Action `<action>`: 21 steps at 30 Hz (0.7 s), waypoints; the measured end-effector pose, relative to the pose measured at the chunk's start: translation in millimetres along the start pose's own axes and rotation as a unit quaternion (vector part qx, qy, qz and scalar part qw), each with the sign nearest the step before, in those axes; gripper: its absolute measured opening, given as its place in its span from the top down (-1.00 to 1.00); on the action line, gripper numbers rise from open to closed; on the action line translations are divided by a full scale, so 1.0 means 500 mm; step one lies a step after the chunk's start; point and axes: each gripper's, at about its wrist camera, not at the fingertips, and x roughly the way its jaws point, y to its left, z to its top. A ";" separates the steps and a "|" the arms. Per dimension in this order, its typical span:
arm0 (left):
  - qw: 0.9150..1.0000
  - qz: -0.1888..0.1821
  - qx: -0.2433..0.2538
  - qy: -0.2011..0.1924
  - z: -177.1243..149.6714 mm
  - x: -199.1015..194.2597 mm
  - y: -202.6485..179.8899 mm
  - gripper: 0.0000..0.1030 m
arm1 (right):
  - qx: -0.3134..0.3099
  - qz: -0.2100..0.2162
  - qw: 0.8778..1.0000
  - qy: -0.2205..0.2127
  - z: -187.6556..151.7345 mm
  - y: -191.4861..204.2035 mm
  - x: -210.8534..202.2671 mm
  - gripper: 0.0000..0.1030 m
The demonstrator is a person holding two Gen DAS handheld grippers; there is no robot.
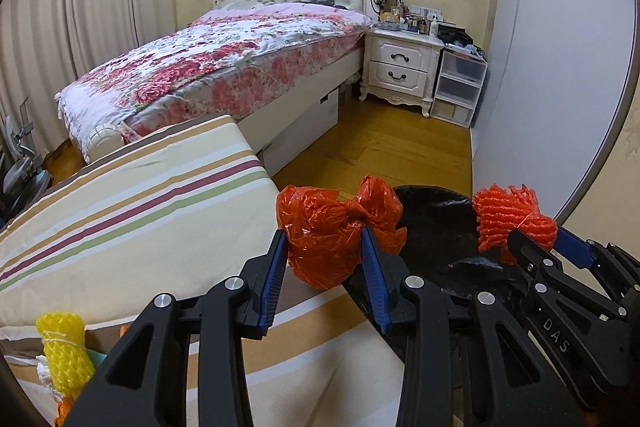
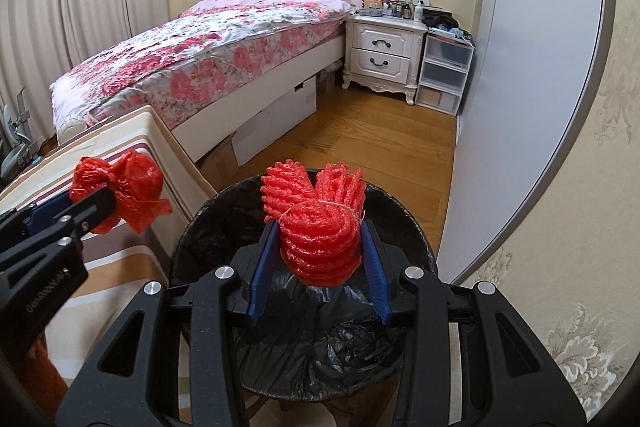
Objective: Collect trash
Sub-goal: 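Carry both red items over the black bin and open both tools, then move both open tools back to the trash on the sheet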
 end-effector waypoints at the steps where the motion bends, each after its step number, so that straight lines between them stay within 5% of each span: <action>1: 1.000 0.001 0.003 0.002 0.000 0.005 -0.008 0.26 | 0.002 -0.001 1.000 0.000 0.002 -0.003 0.004 0.22; 7: 1.000 0.008 0.019 0.012 0.001 0.038 -0.034 0.23 | 0.014 -0.003 1.000 0.005 0.007 -0.022 0.028 0.16; 9: 1.000 0.013 0.021 0.019 -0.002 0.046 -0.035 0.15 | 0.018 -0.007 1.000 0.005 0.009 -0.028 0.033 -0.05; 11: 0.999 0.017 0.019 0.021 -0.004 0.050 -0.037 -0.09 | 0.020 -0.012 1.000 0.004 0.009 -0.031 0.036 -0.06; 16: 0.999 0.025 0.018 0.023 -0.009 0.052 -0.037 -0.32 | 0.028 -0.017 0.999 0.004 0.010 -0.044 0.036 -0.08; 21: 0.999 0.025 0.014 0.018 -0.007 0.040 -0.030 -0.39 | 0.032 -0.020 0.999 0.004 0.009 -0.048 0.031 -0.10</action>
